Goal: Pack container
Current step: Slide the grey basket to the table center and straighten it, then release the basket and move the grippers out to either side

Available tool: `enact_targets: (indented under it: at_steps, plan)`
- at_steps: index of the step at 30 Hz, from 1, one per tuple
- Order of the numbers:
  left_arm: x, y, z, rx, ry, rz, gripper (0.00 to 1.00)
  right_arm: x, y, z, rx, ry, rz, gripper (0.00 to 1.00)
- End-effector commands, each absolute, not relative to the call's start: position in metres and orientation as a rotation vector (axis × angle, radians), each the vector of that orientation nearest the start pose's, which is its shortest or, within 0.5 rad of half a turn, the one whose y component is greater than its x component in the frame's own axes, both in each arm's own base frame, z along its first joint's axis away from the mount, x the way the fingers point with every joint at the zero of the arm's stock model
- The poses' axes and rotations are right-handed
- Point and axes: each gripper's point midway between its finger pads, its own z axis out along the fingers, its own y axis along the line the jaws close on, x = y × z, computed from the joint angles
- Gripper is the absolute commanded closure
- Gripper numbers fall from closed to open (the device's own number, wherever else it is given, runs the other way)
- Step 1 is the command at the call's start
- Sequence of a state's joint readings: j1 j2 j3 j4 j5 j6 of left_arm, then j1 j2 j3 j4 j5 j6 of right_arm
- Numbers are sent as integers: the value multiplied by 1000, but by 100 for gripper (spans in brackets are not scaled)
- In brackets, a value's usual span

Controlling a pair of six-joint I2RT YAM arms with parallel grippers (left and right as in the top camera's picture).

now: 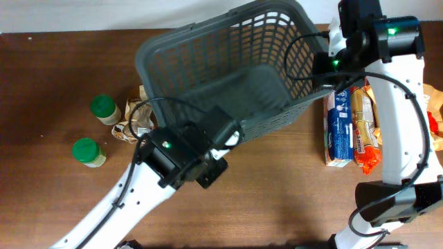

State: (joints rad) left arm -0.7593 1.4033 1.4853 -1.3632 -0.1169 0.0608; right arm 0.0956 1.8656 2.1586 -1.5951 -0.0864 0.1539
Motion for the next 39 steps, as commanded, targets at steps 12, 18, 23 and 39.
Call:
enact_targets:
  at_steps: [12,18,23,39]
  plan:
    - [284,-112,241,593,2630,75,95,374,47,263,41,2864,136,96]
    - [279,-91,362,397,2306,34,50,391,16,353,135,2528,123,96]
    - [270,-15,430,85,2119,245,18,388,-85,394,452,2336,-25,96]
    - [322,14,382,-33,2299,258,0,356,-220,143,586,2897,-348,1]
